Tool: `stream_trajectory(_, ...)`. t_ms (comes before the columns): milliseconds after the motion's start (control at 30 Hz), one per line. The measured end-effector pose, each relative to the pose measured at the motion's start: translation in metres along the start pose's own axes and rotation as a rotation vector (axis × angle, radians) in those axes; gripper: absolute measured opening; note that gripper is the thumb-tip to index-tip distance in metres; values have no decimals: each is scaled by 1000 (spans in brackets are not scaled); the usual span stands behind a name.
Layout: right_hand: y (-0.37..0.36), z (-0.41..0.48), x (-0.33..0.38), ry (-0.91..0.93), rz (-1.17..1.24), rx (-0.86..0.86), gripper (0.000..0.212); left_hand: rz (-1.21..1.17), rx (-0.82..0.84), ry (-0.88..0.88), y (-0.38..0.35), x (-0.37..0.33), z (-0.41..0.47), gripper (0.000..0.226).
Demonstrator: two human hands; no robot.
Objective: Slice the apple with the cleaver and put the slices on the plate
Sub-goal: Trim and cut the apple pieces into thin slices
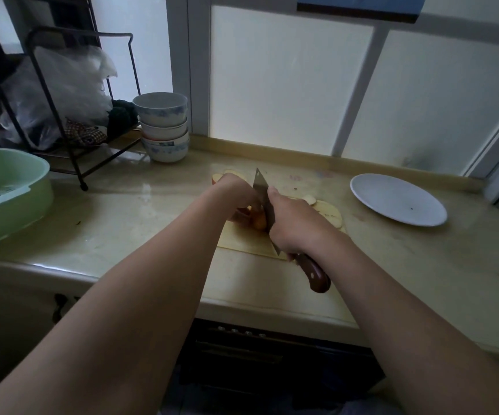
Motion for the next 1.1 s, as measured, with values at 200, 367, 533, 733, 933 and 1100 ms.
stream_trajectory(200, 4, 0, -12, -38, 132, 34, 96, 3, -8, -7, 2, 2, -1, 28)
stream_trajectory(367, 9, -4, -26, -67, 326, -41, 95, -15, -33, -19, 3, 4, -2, 42)
stream_trajectory(533, 21, -5, -22, -1, 346, -126, 92, -18, -34, -9, 2, 3, -3, 43)
stream_trajectory(733, 20, -4, -20, 18, 326, -140, 90, -18, -35, 11, 3, 3, -5, 42)
stream_trajectory(933, 18, -4, -20, 27, 313, -141, 88, -11, -40, 7, 3, 4, -4, 42)
stream_trajectory(1100, 16, -4, -20, 26, 326, -137, 88, -16, -44, -9, 3, 4, -3, 42)
Point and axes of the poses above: each hand's wrist, its own z-axis towards the middle knuckle, its own y-axis out of the back of the hand, x = y × z, the point moved 6 cm from there along z, towards the middle knuckle, and after that the axes turned 6 degrees about -y, right-handed, at the moved point
